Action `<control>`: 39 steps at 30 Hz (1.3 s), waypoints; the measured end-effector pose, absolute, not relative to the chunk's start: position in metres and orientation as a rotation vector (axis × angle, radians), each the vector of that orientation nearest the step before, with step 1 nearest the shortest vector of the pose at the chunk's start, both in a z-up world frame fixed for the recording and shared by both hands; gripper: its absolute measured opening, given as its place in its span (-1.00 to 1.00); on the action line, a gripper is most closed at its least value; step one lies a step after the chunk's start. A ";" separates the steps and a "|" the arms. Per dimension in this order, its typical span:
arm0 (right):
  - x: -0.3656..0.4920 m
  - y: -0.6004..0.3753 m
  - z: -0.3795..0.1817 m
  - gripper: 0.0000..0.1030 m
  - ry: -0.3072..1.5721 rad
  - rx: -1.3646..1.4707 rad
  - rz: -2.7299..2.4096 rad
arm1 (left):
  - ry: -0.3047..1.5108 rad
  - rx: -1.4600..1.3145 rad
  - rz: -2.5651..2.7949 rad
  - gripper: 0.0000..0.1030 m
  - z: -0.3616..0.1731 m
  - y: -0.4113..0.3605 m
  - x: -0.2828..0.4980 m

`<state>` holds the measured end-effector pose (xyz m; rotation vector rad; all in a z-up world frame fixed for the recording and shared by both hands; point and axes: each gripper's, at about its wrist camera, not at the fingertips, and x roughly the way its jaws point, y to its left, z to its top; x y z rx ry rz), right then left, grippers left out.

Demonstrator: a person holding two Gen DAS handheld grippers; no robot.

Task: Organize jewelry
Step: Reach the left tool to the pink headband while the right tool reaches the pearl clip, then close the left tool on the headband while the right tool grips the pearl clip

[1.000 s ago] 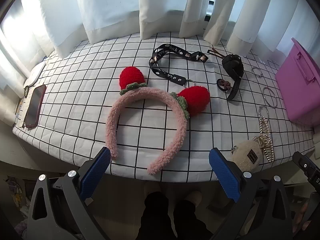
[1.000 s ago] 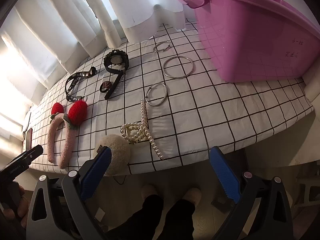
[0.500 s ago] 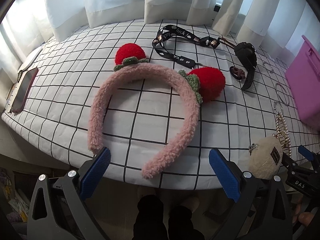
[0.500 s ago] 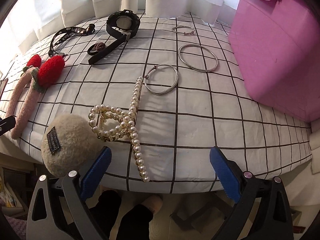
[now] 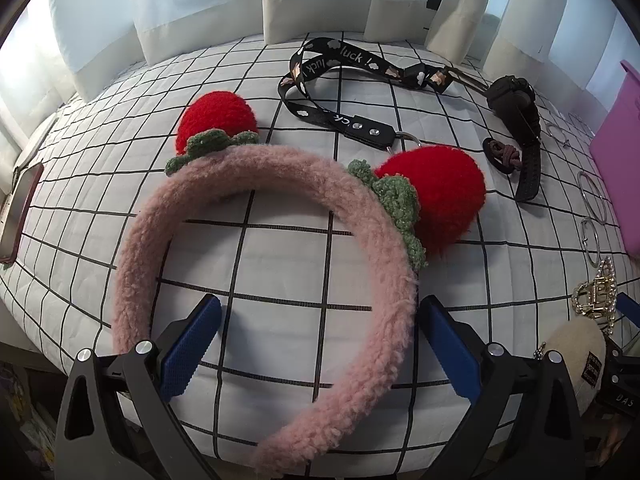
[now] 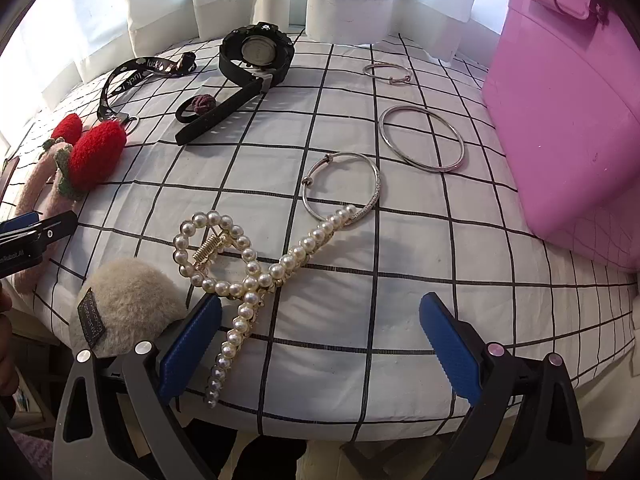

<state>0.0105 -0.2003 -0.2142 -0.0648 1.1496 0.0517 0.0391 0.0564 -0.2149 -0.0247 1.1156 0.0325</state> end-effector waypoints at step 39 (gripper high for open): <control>-0.005 -0.211 -0.202 -0.06 1.026 0.171 -0.035 | 1.023 0.029 -0.085 -0.81 -0.180 0.046 0.035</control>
